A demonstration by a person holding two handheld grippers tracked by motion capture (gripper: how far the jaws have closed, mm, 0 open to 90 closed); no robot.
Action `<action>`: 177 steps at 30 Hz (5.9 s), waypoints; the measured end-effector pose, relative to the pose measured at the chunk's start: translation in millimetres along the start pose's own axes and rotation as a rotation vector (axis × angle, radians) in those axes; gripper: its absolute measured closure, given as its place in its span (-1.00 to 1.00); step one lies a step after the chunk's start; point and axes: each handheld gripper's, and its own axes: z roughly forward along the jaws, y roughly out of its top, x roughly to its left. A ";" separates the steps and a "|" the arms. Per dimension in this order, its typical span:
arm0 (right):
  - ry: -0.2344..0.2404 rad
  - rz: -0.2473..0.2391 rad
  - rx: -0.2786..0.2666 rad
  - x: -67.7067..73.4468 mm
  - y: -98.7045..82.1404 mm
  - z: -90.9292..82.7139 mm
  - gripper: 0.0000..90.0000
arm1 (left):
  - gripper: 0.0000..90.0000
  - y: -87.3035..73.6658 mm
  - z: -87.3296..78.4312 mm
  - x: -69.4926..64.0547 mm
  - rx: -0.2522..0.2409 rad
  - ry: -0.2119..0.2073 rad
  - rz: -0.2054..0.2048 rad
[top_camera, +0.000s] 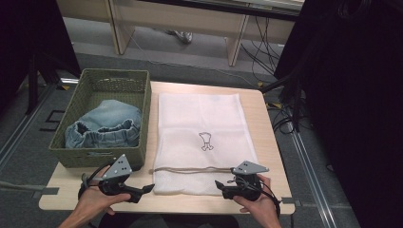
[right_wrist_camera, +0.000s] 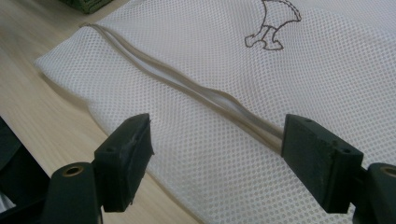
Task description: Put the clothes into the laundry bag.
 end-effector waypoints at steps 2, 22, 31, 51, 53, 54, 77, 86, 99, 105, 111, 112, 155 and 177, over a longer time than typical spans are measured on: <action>0.001 -0.003 -0.001 -0.4 0.0 0.1 -0.43 | -0.59 -0.1 0.9 -0.5 -0.005 -0.001 0.000; 0.001 -0.106 -0.028 1.1 2.5 -1.2 -0.54 | -0.59 1.3 -0.5 -0.8 0.010 0.000 0.013; -0.006 -0.234 0.045 -10.3 19.5 9.0 0.08 | -0.59 1.4 0.8 -0.4 0.008 0.013 0.011; 0.124 -0.303 0.229 -32.3 44.4 86.8 0.46 | -0.55 1.4 1.7 3.8 -0.004 -0.032 -0.025; 0.125 -0.325 0.247 -33.8 44.9 90.2 0.46 | -0.55 1.8 1.8 3.6 0.002 -0.032 -0.016; 0.157 -0.321 0.259 -35.0 43.6 96.8 0.45 | -0.55 1.8 1.8 3.4 0.007 -0.030 -0.006; 0.168 -0.383 0.281 -25.1 53.1 99.9 0.94 | -0.53 9.6 -11.9 12.3 0.005 0.064 0.018; 0.115 -0.402 0.204 -23.7 75.5 77.5 0.94 | -0.59 55.4 -81.5 65.7 -0.029 0.267 0.055; 0.104 -0.367 0.175 -20.7 86.0 71.6 0.94 | -0.59 78.4 -17.2 163.4 0.399 0.260 0.095; 0.122 -0.372 0.170 -24.9 85.3 72.4 0.94 | -0.65 77.8 23.7 183.1 0.608 0.121 0.124; 0.113 -0.367 0.171 -24.5 84.1 71.5 0.94 | 0.55 71.7 44.5 199.0 0.666 0.195 0.130; 0.112 -0.366 0.169 -24.8 84.1 71.8 0.94 | 0.56 73.2 41.8 204.5 0.644 0.223 0.097; 0.104 -0.376 0.173 -34.2 81.2 71.4 0.93 | -0.56 33.4 45.5 243.1 0.572 0.303 -0.321; 0.098 -0.328 0.173 -33.9 81.4 66.6 0.93 | 0.55 29.6 29.4 242.5 0.392 0.342 -0.283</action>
